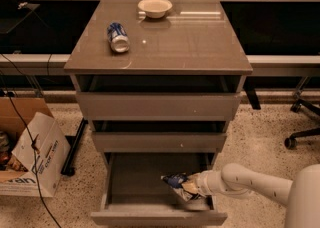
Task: Place blue chip bag into bottom drawer
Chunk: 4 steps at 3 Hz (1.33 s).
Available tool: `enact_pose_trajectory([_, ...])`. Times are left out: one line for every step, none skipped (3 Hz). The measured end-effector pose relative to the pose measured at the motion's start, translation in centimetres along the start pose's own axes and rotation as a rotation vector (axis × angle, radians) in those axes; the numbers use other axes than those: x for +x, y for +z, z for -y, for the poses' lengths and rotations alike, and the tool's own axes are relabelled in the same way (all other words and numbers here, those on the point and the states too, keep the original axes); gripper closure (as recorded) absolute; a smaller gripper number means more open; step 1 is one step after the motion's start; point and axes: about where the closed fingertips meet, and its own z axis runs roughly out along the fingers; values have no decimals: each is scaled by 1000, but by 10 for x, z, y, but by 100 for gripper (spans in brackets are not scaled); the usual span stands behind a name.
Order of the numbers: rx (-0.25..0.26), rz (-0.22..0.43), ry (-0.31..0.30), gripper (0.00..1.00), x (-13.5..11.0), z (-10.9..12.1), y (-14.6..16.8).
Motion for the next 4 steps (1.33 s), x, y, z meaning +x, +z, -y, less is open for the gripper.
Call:
enact_pose_trajectory([28,-8,113,83,41,26,25])
enact_pose_trajectory([27,-9,129,59,48,28,31])
enact_pose_trajectory([24,-9,130,36,49,26,33])
enact_pose_trajectory([21,-10,129,13,49,25,35])
